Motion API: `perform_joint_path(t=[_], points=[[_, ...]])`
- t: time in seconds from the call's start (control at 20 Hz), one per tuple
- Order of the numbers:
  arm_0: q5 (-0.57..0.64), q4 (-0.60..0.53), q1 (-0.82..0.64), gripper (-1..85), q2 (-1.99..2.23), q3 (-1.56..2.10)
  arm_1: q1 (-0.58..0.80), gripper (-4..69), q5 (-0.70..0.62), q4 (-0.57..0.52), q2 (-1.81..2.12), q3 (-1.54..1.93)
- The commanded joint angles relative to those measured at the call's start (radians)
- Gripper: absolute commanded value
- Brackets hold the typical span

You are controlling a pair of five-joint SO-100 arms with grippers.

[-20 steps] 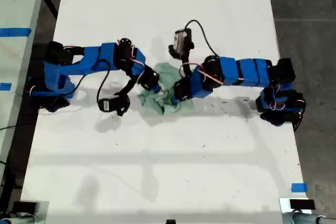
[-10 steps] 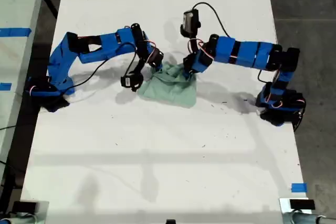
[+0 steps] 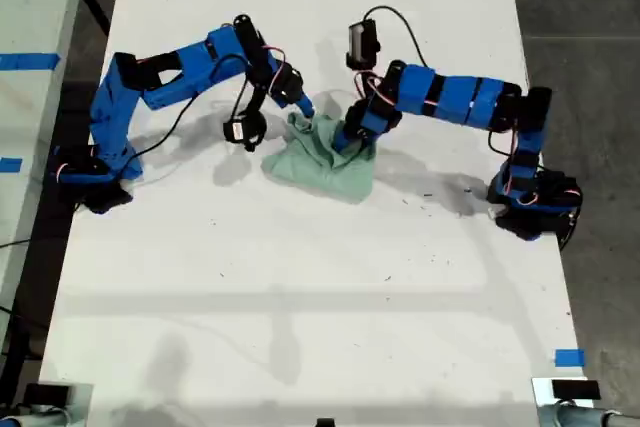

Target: Fold tshirt

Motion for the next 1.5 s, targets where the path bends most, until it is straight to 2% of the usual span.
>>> perform_joint_path(t=[0.0, 0.1, 0.2, 0.45, 0.55, 0.65, 0.75, 0.9, 1.0, 1.05, 1.1, 1.15, 1.2, 1.25, 1.3, 1.35, 1.4, 1.45], points=[[-0.021, 0.133, -0.002, 13.8, 0.304, 0.025, -0.034, 26.0, 0.011, 0.176, 0.276, -0.103], [-0.041, 0.219, 0.026, 8.5, 0.443, 0.087, -0.060, 26.1, 0.034, 0.181, 0.523, 0.038], [-0.091, 0.186, 0.078, 4.8, 0.606, 0.290, -0.071, 25.0, 0.089, 0.179, 0.752, 0.238], [-0.291, -0.288, 0.176, 0.1, 1.227, 1.250, -0.147, 19.5, 0.318, 0.114, 1.258, 0.779], [-0.391, -0.382, 0.192, 0.1, 1.505, 1.591, -0.241, 16.9, 0.403, 0.037, 1.408, 0.913], [-0.480, -0.402, 0.215, 0.1, 1.773, 1.841, -0.262, 11.9, 0.509, -0.023, 1.494, 1.052], [-0.526, -0.364, 0.225, 0.1, 1.994, 1.999, -0.304, 8.7, 0.609, -0.120, 1.626, 1.273], [-0.569, -0.183, 0.196, 0.1, 2.361, 2.194, -0.322, 3.1, 0.701, -0.132, 1.999, 1.598], [-0.578, -0.169, 0.193, 0.8, 2.335, 2.284, -0.327, 4.1, 0.746, -0.186, 2.057, 1.740], [-0.580, -0.080, 0.190, 1.9, 2.356, 2.279, -0.331, 4.7, 0.762, -0.201, 2.026, 1.747], [-0.580, -0.018, 0.199, 2.4, 2.359, 2.278, -0.327, 6.1, 0.844, -0.204, 2.042, 1.747], [-0.574, -0.018, 0.222, 3.2, 2.359, 2.278, -0.345, 7.2, 0.919, -0.215, 2.074, 1.750], [-0.574, -0.018, 0.244, 3.4, 2.359, 2.278, -0.354, 7.3, 0.896, -0.212, 2.075, 1.750], [-0.574, -0.018, 0.261, 3.5, 2.359, 2.278, -0.353, 7.3, 0.769, -0.210, 2.075, 1.750], [-0.574, -0.018, 0.273, 3.5, 2.359, 2.278, -0.350, 7.4, 0.560, -0.210, 2.075, 1.750], [-0.574, -0.018, 0.284, 3.5, 2.359, 2.278, -0.348, 7.4, 0.295, -0.210, 2.075, 1.750], [-0.574, -0.018, 0.291, 3.5, 2.359, 2.278, -0.345, 7.0, 0.124, -0.195, 2.075, 1.744], [-0.574, -0.018, 0.296, 3.6, 2.359, 2.278, -0.350, 6.1, 0.146, -0.192, 2.075, 1.743]])
